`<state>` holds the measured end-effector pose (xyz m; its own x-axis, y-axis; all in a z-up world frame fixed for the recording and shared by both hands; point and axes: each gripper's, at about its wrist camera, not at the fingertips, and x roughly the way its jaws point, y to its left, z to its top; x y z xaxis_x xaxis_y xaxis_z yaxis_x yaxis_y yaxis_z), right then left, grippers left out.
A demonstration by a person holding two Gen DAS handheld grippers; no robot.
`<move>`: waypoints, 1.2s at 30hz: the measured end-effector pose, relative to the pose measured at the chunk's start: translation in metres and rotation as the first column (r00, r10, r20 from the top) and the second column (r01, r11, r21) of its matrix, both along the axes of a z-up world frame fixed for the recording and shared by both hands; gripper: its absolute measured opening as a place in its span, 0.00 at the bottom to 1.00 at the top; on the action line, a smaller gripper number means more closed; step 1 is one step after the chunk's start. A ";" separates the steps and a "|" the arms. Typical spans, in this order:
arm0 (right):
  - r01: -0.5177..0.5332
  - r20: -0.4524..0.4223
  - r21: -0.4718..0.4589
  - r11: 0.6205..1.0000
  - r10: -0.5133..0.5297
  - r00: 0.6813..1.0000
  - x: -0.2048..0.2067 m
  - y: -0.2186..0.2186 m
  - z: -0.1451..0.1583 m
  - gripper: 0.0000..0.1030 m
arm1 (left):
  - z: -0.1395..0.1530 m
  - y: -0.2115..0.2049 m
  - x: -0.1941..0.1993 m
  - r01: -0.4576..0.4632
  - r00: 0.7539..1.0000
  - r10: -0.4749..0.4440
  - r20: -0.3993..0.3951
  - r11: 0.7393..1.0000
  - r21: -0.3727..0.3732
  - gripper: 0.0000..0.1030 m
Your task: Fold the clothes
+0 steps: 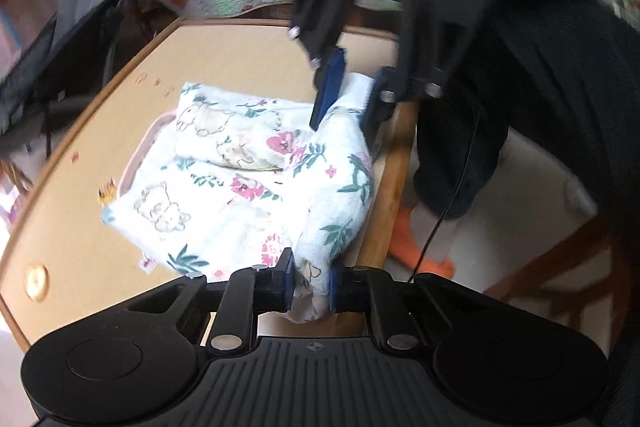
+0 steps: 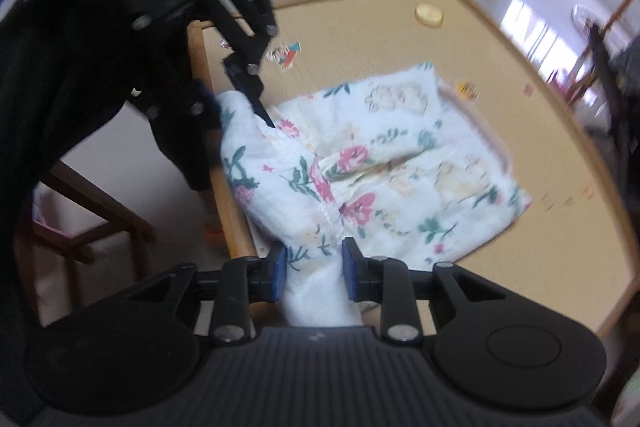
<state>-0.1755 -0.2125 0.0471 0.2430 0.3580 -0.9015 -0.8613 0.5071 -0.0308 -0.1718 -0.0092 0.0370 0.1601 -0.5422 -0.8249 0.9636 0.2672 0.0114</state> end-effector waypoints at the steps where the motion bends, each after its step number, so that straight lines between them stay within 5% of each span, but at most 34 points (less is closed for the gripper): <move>1: -0.011 0.035 -0.005 1.000 0.011 0.999 -0.006 -0.001 0.003 0.34 | 0.001 0.004 0.007 -0.032 0.999 0.031 -0.039 0.999 -0.022 0.15; 9: -0.060 0.187 -0.074 0.995 0.073 0.980 -0.047 -0.005 0.016 0.41 | 0.002 0.027 0.037 -0.215 0.958 0.185 -0.220 0.970 -0.117 0.15; 19: -0.090 0.253 -0.186 0.978 0.136 0.958 -0.055 0.013 -0.018 0.38 | -0.002 0.010 0.052 -0.267 0.937 0.229 -0.264 0.957 -0.117 0.15; 25: -0.077 0.214 -0.195 0.978 0.119 0.969 -0.048 0.015 -0.023 0.14 | -0.003 0.013 0.050 -0.272 0.934 0.233 -0.271 0.955 -0.117 0.15; 36: -0.091 0.013 -0.075 0.993 0.092 0.996 -0.053 0.005 0.006 0.13 | 0.004 0.018 0.021 -0.180 0.936 0.130 -0.327 0.976 -0.126 0.15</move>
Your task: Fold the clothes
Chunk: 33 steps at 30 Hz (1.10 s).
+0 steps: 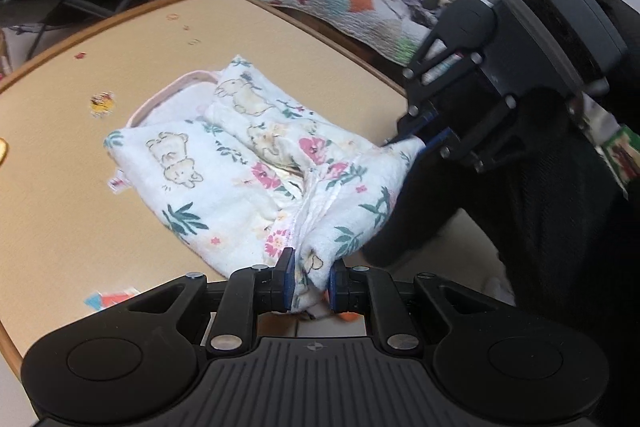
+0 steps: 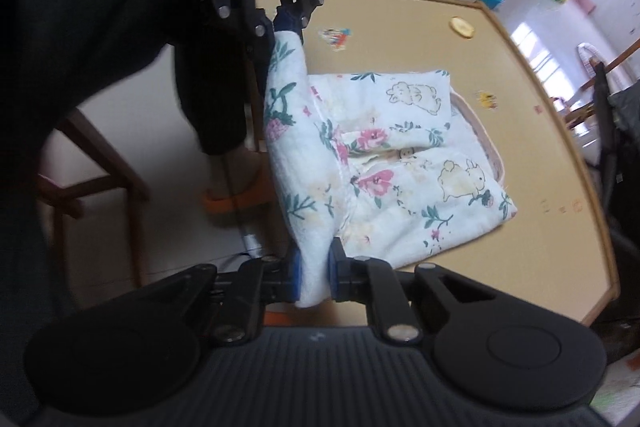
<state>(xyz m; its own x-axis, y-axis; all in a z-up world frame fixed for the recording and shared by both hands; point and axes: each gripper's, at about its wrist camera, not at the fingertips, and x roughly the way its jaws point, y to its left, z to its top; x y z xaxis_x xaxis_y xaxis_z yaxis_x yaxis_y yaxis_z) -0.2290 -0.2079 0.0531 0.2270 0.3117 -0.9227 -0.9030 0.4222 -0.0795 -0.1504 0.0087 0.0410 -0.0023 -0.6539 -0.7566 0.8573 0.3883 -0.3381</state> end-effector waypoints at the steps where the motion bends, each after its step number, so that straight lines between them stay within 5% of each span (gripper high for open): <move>1: -0.003 -0.026 0.008 1.000 0.003 1.000 0.001 -0.001 0.003 0.13 | 0.000 0.001 -0.001 0.009 1.000 -0.009 -0.011 1.000 -0.003 0.15; 4: 0.007 -0.108 0.023 1.000 -0.004 0.994 0.013 -0.004 0.007 0.13 | -0.003 0.002 0.005 0.000 0.998 -0.001 -0.058 1.000 -0.008 0.15; 10: 0.064 -0.247 0.014 0.998 -0.058 0.967 0.063 -0.004 -0.002 0.16 | -0.024 0.006 0.044 -0.173 0.967 0.170 -0.190 0.985 0.002 0.15; 13: 0.082 -0.239 0.003 0.997 -0.079 0.968 0.079 -0.002 -0.004 0.17 | -0.032 0.005 0.055 -0.228 0.948 0.224 -0.225 0.974 0.011 0.15; 19: 0.128 -0.170 0.035 0.991 -0.120 0.978 0.085 -0.013 0.001 0.34 | -0.040 0.007 0.056 -0.274 0.931 0.270 -0.247 0.962 0.020 0.16; 33: 0.233 -0.147 0.157 0.960 -0.211 0.966 0.094 -0.024 0.011 0.35 | -0.034 0.006 0.053 -0.288 0.924 0.293 -0.247 0.956 0.056 0.17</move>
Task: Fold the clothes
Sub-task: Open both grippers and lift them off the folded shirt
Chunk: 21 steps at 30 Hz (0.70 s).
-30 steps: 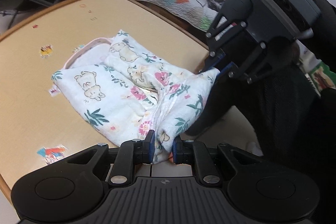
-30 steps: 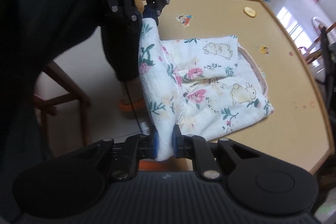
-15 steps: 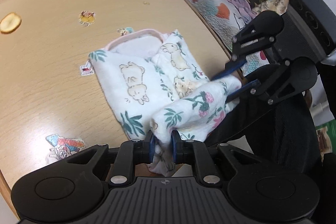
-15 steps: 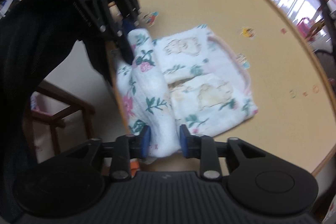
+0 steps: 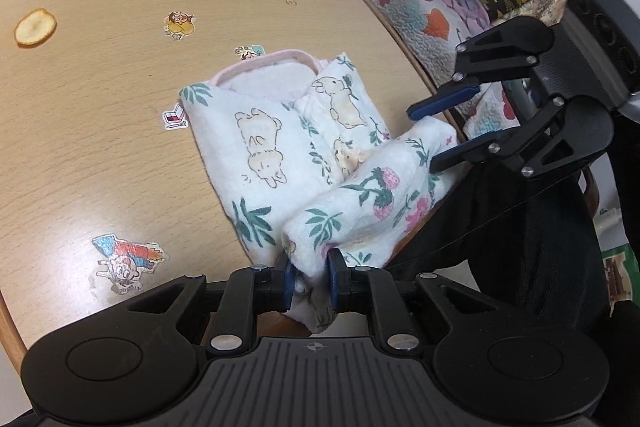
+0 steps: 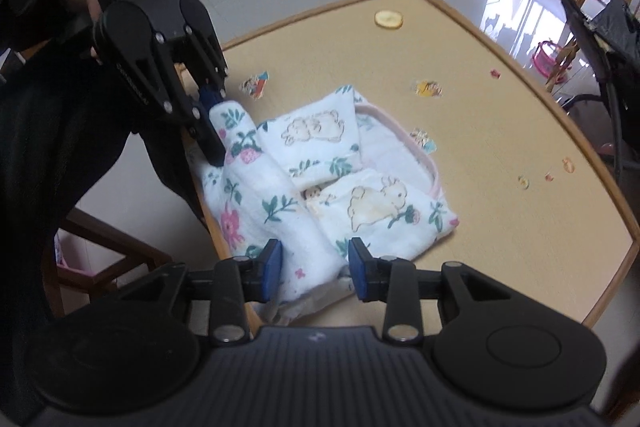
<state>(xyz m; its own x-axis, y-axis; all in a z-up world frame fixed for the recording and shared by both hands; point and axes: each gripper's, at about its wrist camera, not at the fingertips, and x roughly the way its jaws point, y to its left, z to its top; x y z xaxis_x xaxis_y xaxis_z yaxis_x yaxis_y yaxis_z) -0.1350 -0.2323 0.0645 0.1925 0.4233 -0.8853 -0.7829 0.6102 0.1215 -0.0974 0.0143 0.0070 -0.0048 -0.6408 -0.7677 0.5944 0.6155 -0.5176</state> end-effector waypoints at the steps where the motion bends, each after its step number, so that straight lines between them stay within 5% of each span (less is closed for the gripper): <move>1: 0.009 0.004 0.012 1.000 -0.009 1.000 0.001 0.000 0.001 0.35 | 0.000 0.000 0.001 -0.001 1.000 0.001 -0.002 1.000 0.001 0.17; 10: 0.095 0.032 -0.038 0.995 -0.094 0.995 0.007 0.012 -0.035 0.34 | 0.004 0.004 -0.001 -0.017 1.000 0.017 0.021 1.000 0.023 0.25; 14: 0.092 0.045 -0.049 0.995 -0.089 0.995 0.006 0.015 -0.039 0.35 | 0.016 0.009 -0.008 -0.022 0.994 0.014 0.109 0.997 0.070 0.45; 21: 0.101 0.045 -0.054 0.993 -0.098 0.994 0.005 0.014 -0.039 0.35 | 0.039 0.010 -0.008 -0.042 0.974 0.030 0.226 0.998 0.047 0.46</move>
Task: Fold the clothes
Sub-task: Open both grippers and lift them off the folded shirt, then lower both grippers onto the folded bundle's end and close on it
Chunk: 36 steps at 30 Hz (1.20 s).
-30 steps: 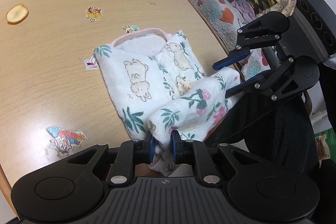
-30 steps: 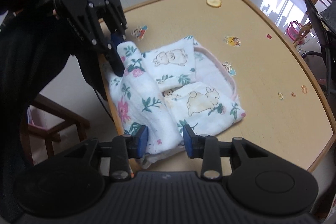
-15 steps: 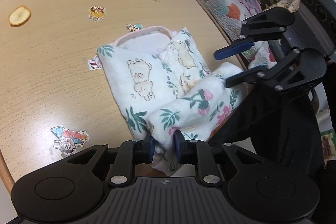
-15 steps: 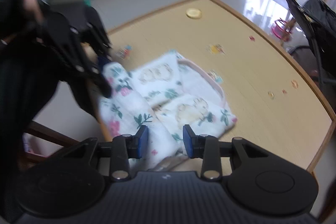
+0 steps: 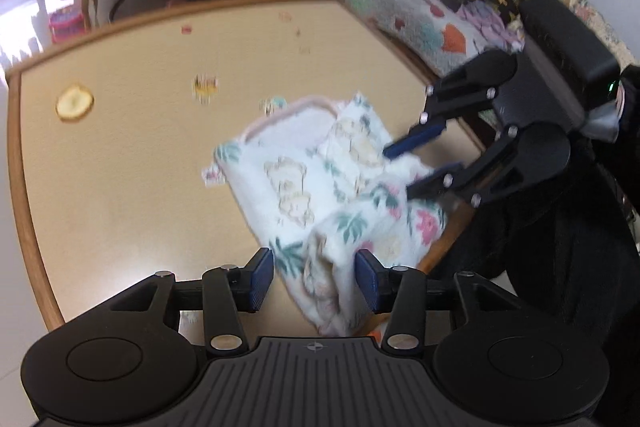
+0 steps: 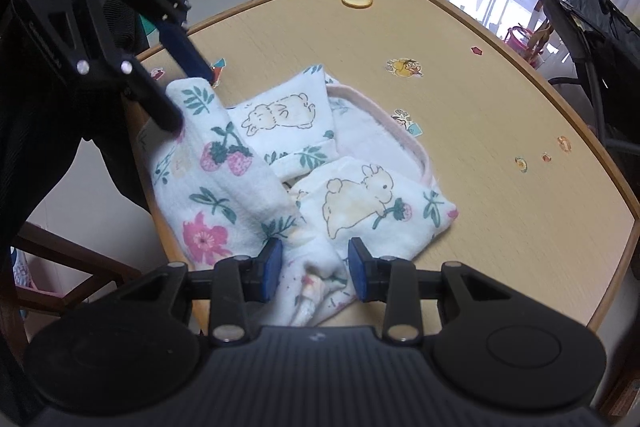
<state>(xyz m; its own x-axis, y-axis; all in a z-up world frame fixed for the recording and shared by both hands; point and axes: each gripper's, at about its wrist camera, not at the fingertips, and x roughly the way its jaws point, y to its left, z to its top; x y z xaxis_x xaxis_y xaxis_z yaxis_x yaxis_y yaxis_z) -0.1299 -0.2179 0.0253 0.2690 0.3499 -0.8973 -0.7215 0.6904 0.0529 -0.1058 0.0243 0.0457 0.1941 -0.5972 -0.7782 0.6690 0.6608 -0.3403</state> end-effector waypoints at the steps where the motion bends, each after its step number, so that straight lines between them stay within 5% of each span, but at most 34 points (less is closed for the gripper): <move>1: 0.005 0.001 0.001 1.000 -0.005 1.000 -0.001 0.000 0.000 0.35 | 0.002 0.000 0.001 -0.012 1.000 0.012 0.006 1.000 -0.008 0.46; 7: 0.049 0.006 0.032 0.998 -0.049 0.999 -0.003 -0.010 0.003 0.35 | -0.017 -0.016 0.002 -0.083 0.995 0.075 0.062 0.987 0.135 0.47; 15: 0.176 0.016 0.108 0.978 -0.179 0.984 -0.007 -0.047 0.020 0.35 | -0.022 -0.019 0.005 -0.087 0.996 0.083 0.037 0.987 0.137 0.47; 20: 0.195 -0.001 0.041 0.980 -0.196 0.981 -0.006 -0.045 -0.005 0.35 | -0.026 -0.017 0.003 -0.103 0.995 0.101 0.027 0.986 0.133 0.47; 26: 0.191 0.098 -0.010 0.981 -0.190 0.977 -0.013 -0.038 -0.001 0.35 | -0.030 -0.014 0.000 -0.123 0.992 0.122 0.018 0.986 0.116 0.47; 30: 0.101 0.202 0.038 0.994 -0.107 0.974 -0.031 -0.038 0.032 0.35 | -0.029 -0.017 0.001 -0.122 0.993 0.121 0.015 0.985 0.122 0.48; 36: -0.246 0.277 -0.048 0.968 0.249 0.928 -0.076 0.000 0.056 0.43 | -0.030 -0.018 0.002 -0.119 0.993 0.119 0.013 0.985 0.125 0.48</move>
